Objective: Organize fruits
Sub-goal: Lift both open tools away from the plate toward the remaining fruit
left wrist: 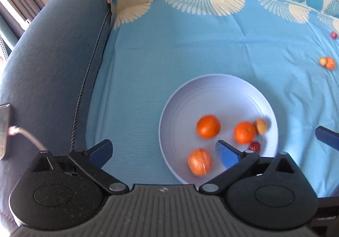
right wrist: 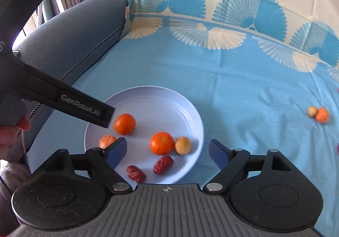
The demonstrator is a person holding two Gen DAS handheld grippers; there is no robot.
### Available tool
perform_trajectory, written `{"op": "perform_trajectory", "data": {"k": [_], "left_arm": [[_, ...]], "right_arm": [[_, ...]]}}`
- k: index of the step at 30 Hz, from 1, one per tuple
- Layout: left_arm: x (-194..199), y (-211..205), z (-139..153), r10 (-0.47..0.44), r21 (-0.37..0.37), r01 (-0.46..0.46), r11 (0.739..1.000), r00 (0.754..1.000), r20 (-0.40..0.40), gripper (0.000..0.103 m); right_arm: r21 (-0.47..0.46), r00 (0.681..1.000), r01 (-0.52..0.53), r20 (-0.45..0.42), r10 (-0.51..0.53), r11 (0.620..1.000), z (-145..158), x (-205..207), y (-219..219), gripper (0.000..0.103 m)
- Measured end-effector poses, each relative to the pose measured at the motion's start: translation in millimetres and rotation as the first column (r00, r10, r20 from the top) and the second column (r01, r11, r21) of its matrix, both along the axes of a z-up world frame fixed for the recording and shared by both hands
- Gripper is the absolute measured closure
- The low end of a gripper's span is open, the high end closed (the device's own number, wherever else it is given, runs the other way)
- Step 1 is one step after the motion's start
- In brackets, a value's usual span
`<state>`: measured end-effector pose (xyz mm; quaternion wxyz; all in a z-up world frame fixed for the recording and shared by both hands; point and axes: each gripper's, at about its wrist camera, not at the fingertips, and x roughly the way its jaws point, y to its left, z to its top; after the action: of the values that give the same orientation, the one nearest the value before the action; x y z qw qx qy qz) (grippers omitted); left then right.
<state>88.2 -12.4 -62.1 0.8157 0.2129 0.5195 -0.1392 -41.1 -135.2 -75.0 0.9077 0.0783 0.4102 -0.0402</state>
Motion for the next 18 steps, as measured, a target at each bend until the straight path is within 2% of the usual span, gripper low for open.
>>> {"op": "perform_trajectory", "data": {"k": [5,11,18], "left_arm": [[-46.0,7.2,66.3,-0.037,0.016,0.037,0.999,0.999,-0.002,0.000],[-105.8,21.5,177.3,-0.087,-0.060,0.093,0.994,0.991,0.099,0.000],[-167.9,22.2,280.4,-0.123,-0.152,0.147,0.977,0.980,0.157,0.000]], "right_arm": [[0.015,0.999,0.044,0.011,-0.044,0.999,40.0,-55.1,-7.5,0.013],[-0.002,0.989,0.129,0.077,-0.128,0.992,87.5,-115.1,-19.5,0.012],[0.010,0.960,0.204,0.197,-0.201,0.979,130.3,-169.0,-26.9,0.012]]}}
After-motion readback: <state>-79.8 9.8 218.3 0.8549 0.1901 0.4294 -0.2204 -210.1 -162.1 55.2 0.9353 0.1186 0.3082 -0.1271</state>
